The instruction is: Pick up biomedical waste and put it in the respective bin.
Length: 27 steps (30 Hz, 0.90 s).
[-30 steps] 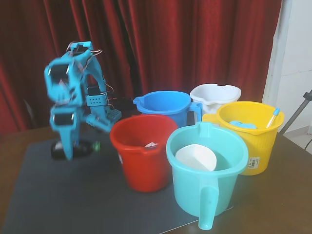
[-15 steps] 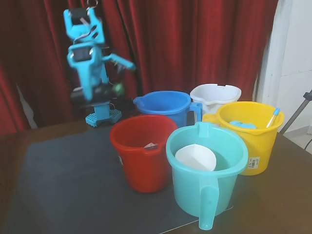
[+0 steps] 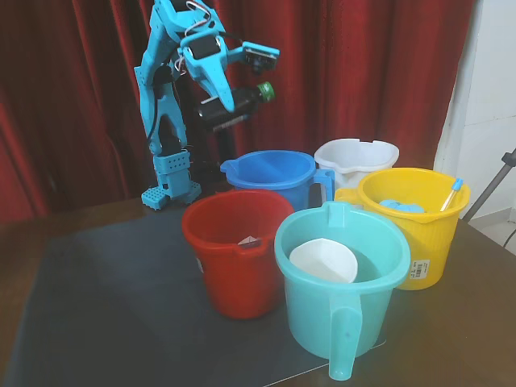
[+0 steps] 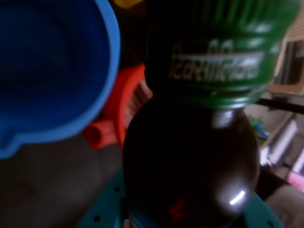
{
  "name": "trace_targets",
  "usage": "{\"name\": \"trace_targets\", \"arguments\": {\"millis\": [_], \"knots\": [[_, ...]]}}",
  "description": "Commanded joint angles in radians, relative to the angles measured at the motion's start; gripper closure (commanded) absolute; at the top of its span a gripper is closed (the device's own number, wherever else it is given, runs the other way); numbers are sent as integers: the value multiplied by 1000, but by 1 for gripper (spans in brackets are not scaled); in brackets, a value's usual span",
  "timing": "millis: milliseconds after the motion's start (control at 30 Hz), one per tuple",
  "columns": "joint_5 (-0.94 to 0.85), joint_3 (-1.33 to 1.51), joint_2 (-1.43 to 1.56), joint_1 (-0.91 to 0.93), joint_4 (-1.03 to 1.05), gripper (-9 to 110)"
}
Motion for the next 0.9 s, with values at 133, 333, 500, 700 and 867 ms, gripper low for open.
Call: {"name": "trace_targets", "arguments": {"millis": [133, 333, 500, 700, 867], "knots": [[81, 86, 49, -155, 236, 102], [123, 92, 44, -204, 236, 102], [107, 92, 41, -196, 236, 101], [117, 92, 41, -204, 242, 86], [120, 94, 38, -209, 241, 86]]}}
